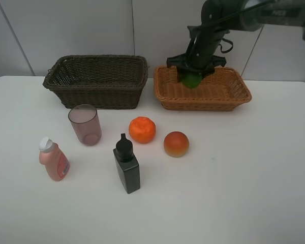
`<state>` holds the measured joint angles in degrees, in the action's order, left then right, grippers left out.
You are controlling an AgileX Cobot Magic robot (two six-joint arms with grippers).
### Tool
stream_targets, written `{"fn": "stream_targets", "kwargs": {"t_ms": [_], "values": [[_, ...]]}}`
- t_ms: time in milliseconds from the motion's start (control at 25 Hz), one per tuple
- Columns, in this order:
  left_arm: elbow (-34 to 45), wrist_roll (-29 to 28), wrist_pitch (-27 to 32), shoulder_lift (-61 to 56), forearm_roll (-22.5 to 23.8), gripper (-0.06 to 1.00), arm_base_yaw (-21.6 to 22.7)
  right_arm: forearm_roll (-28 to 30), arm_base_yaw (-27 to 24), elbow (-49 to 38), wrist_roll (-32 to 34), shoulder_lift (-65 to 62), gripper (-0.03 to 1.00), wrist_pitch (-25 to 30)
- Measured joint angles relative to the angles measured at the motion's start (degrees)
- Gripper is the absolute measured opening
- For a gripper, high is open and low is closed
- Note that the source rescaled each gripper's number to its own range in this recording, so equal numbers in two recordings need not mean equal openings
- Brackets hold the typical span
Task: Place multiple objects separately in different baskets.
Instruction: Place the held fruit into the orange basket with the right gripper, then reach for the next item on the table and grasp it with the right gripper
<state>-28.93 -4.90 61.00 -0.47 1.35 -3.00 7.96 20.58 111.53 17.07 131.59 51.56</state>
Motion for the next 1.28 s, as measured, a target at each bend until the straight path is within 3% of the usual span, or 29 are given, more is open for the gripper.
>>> {"fn": "stream_targets", "kwargs": {"t_ms": [360, 480, 560, 680, 800, 1080, 1280], "values": [[0.0, 0.0, 0.0, 0.0, 0.0, 0.96, 0.0, 0.4, 0.0, 0.0, 0.0, 4.9, 0.38, -9.7], [0.0, 0.0, 0.0, 0.0, 0.0, 0.96, 0.0, 0.4, 0.0, 0.0, 0.0, 5.1, 0.38, -10.4], [0.0, 0.0, 0.0, 0.0, 0.0, 0.96, 0.0, 0.9, 0.2, 0.0, -0.3, 5.1, 0.48, -10.5], [0.0, 0.0, 0.0, 0.0, 0.0, 0.96, 0.0, 1.1, 0.6, 0.0, -1.8, 5.1, 0.73, -10.7], [0.0, 0.0, 0.0, 0.0, 0.0, 0.96, 0.0, 1.1, 0.7, 0.0, -2.9, 5.1, 0.82, -10.2], [0.0, 0.0, 0.0, 0.0, 0.0, 0.96, 0.0, 1.1, 0.7, 0.0, -3.2, 3.6, 0.85, -5.5], [0.0, 0.0, 0.0, 0.0, 0.0, 0.96, 0.0, 1.3, 1.6, 0.0, -4.2, -0.9, 0.85, 1.7]]}}
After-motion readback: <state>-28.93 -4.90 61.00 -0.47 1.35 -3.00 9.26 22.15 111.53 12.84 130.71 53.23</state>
